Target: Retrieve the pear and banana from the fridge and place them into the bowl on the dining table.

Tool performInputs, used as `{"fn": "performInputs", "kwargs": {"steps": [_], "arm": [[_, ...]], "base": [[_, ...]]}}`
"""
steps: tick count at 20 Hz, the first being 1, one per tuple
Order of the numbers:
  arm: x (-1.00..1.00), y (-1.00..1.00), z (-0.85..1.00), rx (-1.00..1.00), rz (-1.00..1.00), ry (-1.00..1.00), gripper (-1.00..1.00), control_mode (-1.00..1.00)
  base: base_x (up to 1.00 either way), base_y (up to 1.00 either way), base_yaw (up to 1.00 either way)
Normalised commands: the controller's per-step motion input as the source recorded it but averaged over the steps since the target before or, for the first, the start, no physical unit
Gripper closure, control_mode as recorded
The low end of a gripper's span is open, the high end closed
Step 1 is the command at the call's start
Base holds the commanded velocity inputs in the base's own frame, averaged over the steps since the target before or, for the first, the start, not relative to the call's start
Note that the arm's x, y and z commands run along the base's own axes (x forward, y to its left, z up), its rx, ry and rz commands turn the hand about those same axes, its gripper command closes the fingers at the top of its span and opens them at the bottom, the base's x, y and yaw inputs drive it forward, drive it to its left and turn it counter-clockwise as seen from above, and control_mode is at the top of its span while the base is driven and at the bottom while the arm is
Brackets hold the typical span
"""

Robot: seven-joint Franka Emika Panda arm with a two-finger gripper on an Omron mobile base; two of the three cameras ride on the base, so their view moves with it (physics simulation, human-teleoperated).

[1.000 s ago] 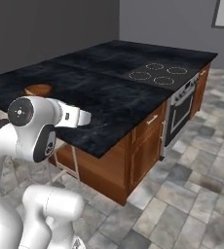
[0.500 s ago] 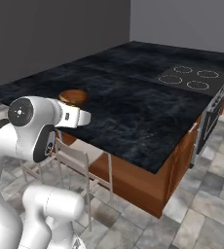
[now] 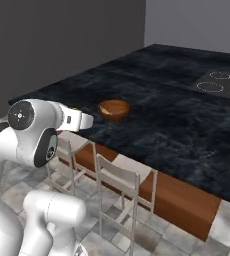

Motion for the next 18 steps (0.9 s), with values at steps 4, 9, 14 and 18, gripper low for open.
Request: {"fn": "performInputs", "kwargs": {"steps": [4, 9, 14, 18], "arm": [[0.00, 0.00, 0.00, 0.00, 0.00, 0.00, 1.00, 1.00], [0.00, 0.00, 0.00, 0.00, 0.00, 0.00, 1.00, 1.00], [0.00, 0.00, 0.00, 0.00, 0.00, 0.00, 1.00, 1.00], [0.00, 0.00, 0.00, 0.00, 0.00, 0.00, 1.00, 1.00]], "base": [[0.45, 0.96, 0.00], [0.63, 0.18, -0.07], [0.46, -0.10, -0.21], [0.38, -0.11, -0.26]]}}
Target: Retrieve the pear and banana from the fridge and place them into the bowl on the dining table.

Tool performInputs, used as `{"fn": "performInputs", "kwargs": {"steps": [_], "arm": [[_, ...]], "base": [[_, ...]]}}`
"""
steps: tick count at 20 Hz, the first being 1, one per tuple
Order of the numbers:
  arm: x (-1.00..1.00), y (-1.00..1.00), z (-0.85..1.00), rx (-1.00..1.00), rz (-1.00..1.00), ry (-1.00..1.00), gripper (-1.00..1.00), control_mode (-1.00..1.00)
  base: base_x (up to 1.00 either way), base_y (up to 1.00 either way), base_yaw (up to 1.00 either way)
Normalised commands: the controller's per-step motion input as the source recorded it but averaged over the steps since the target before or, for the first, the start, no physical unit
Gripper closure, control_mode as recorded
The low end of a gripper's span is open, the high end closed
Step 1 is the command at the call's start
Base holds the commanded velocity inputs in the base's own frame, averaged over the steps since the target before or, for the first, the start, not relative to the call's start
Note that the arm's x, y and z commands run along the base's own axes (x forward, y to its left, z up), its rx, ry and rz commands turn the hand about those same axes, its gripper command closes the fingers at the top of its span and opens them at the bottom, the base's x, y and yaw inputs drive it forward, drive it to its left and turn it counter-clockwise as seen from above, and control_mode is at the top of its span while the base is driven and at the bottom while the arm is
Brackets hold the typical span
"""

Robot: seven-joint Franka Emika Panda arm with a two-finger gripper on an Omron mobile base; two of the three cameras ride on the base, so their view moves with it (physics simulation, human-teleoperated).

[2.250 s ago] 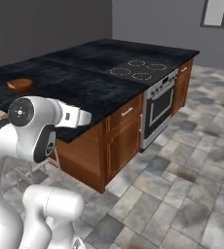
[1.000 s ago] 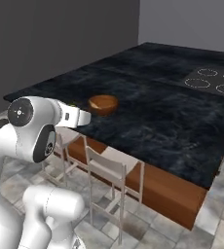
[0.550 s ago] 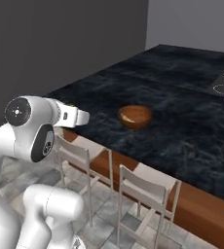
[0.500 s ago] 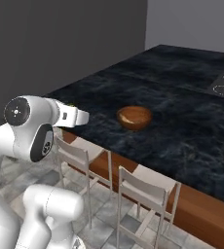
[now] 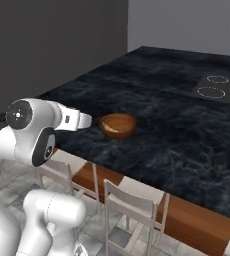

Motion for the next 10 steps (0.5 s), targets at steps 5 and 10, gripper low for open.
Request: {"fn": "performInputs", "kwargs": {"steps": [5, 10], "arm": [[0.00, 0.00, 0.00, 0.00, 0.00, 0.00, 1.00, 1.00], [0.00, 0.00, 0.00, 0.00, 0.00, 0.00, 1.00, 1.00]], "base": [[0.38, 0.00, -0.29], [0.28, 0.34, -0.29]]}}
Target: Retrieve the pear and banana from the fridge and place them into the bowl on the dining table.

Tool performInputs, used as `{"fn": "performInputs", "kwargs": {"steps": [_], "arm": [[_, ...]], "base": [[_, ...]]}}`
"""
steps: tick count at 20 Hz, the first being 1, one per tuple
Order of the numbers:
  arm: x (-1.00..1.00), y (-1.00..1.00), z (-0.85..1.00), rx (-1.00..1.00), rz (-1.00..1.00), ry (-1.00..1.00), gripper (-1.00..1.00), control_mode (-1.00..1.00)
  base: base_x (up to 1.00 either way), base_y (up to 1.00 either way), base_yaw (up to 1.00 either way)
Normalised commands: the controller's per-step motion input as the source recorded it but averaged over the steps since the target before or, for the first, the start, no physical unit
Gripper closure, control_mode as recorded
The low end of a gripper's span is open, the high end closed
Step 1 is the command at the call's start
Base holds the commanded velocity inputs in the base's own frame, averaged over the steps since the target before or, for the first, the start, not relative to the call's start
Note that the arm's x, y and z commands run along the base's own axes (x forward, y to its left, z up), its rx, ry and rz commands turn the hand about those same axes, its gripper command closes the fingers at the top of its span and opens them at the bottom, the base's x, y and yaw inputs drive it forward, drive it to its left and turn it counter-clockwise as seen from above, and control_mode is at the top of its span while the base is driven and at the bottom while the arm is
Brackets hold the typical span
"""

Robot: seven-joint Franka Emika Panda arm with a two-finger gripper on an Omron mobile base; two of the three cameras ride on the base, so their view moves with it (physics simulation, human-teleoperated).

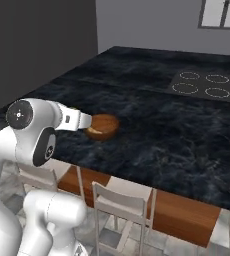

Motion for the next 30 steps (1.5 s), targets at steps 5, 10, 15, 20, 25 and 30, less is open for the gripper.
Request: {"fn": "performInputs", "kwargs": {"steps": [5, 10, 15, 20, 25, 30], "arm": [[0.00, 0.00, 0.00, 0.00, 0.00, 0.00, 1.00, 1.00], [0.00, 0.00, 0.00, 0.00, 0.00, 0.00, 1.00, 1.00], [0.00, 0.00, 0.00, 0.00, 0.00, 0.00, 1.00, 1.00], [0.00, 0.00, 0.00, 0.00, 0.00, 0.00, 1.00, 1.00], [0.00, 0.00, 0.00, 0.00, 0.00, 0.00, 1.00, 1.00], [0.00, 0.00, 0.00, 0.00, 0.00, 0.00, 1.00, 1.00]], "base": [[0.28, 0.71, -0.24], [0.37, 0.85, -0.17], [0.68, 0.23, -0.14], [0.70, -0.35, -0.05], [0.73, -0.34, -0.02], [0.68, -0.22, 0.00]]}}
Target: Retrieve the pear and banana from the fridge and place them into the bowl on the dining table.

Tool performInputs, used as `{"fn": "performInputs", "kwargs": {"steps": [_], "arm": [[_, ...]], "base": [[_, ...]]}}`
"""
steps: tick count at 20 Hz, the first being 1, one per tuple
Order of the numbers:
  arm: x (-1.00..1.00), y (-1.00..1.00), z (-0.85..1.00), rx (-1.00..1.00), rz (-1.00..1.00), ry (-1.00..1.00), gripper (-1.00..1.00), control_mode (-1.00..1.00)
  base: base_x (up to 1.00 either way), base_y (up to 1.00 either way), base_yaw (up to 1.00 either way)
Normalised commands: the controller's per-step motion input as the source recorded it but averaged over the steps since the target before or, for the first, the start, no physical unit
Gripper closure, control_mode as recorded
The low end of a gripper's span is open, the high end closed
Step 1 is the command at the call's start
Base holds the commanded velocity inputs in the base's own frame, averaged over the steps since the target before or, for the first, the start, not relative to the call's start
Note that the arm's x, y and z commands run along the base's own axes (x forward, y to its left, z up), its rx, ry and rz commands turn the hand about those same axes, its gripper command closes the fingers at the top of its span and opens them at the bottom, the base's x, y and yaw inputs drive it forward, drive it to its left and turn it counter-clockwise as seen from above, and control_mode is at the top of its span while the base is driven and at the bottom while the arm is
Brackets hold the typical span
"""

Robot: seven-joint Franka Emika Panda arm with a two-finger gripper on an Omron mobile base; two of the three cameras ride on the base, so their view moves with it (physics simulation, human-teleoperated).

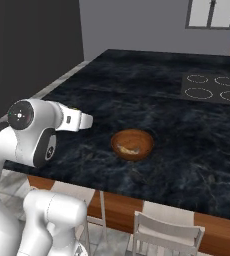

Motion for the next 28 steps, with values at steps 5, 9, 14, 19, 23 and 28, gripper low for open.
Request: {"fn": "performInputs", "kwargs": {"steps": [5, 9, 14, 19, 23, 28], "arm": [[0.00, 0.00, 0.00, 0.00, 0.00, 0.00, 1.00, 1.00], [0.00, 0.00, 0.00, 0.00, 0.00, 0.00, 1.00, 1.00], [0.45, -0.42, -0.13, 0.00, -0.02, 0.00, 1.00, -1.00], [0.48, -0.63, -0.21, 0.00, -0.04, 0.02, 1.00, -1.00], [0.42, -0.60, -0.25, 0.00, -0.04, 0.08, 1.00, -1.00], [0.29, -0.47, -0.24, 0.00, -0.03, 0.25, 1.00, -1.00]], "base": [[0.44, -0.01, 0.00], [0.32, 0.00, 0.00], [0.00, 0.00, 0.00], [0.00, 0.00, 0.00], [0.00, 0.00, 0.00], [0.00, 0.00, 0.00]]}}
